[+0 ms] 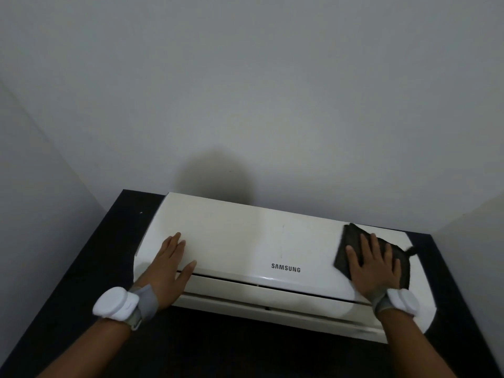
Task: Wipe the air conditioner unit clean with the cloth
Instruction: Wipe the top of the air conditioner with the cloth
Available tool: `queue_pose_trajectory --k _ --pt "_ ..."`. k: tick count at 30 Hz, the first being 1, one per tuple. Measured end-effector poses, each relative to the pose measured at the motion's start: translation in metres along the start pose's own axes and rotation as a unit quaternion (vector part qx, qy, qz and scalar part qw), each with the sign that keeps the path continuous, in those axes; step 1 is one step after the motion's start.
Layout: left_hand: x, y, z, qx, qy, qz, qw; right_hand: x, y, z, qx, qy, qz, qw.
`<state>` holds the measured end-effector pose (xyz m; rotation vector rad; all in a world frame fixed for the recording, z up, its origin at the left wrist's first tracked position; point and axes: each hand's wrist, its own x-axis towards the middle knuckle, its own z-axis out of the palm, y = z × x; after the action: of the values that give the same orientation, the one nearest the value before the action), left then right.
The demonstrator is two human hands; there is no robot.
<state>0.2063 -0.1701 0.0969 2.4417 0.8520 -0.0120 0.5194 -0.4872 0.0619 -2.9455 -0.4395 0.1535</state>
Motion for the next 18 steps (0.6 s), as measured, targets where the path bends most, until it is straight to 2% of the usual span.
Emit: queue_pose_trajectory --k 5,10,14,18 --pt "-0.001 -0.015 -0.01 -0.004 0.002 -0.009 1.0 0.023 0.004 0.003 0.024 -0.002 0.129 0.991" --pt "0.004 -0.024 -0.017 -0.006 0.002 -0.014 1.0 0.036 -0.022 0.005 0.016 -0.038 0.186 0.982" --pt "0.011 -0.035 -0.023 -0.002 -0.015 -0.018 1.0 0.034 -0.066 0.003 0.013 -0.054 0.185 0.981" --pt "0.016 -0.042 -0.029 -0.006 -0.042 -0.027 0.999 0.025 -0.13 0.009 0.002 -0.068 0.123 0.99"
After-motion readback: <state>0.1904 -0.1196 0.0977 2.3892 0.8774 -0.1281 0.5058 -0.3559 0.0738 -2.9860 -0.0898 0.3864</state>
